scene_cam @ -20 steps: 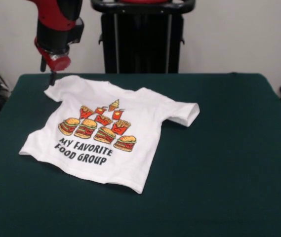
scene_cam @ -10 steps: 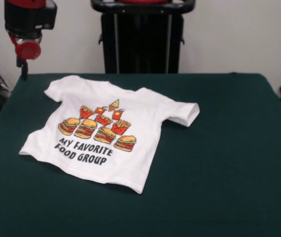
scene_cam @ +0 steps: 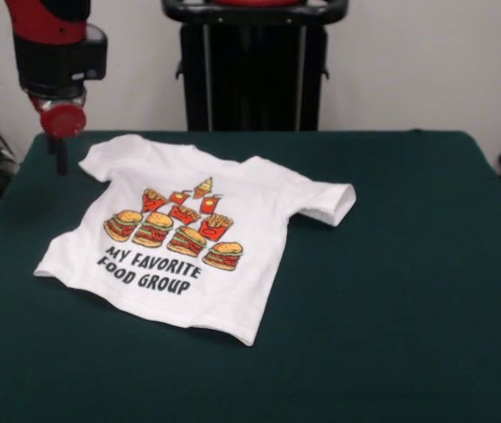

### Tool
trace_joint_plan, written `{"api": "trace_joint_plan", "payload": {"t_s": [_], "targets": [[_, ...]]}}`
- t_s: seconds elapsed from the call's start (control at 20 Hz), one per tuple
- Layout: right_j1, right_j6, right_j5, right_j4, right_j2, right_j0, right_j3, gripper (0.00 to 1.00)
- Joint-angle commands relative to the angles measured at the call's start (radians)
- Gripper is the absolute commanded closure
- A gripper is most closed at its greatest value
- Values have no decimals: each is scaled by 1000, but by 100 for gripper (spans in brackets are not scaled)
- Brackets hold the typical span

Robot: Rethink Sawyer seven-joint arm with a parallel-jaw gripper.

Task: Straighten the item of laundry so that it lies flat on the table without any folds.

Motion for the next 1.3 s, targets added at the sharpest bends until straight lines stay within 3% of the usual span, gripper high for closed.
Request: {"api": "trace_joint_plan", "payload": {"t_s": [0.05,0.75,1.3], "targets": [[75,-181,-10,12,187,60,-49,0],[-72,-168,175,151,226,90,-16,0],[77,-71,65,132,192,171,-126,0]]}}
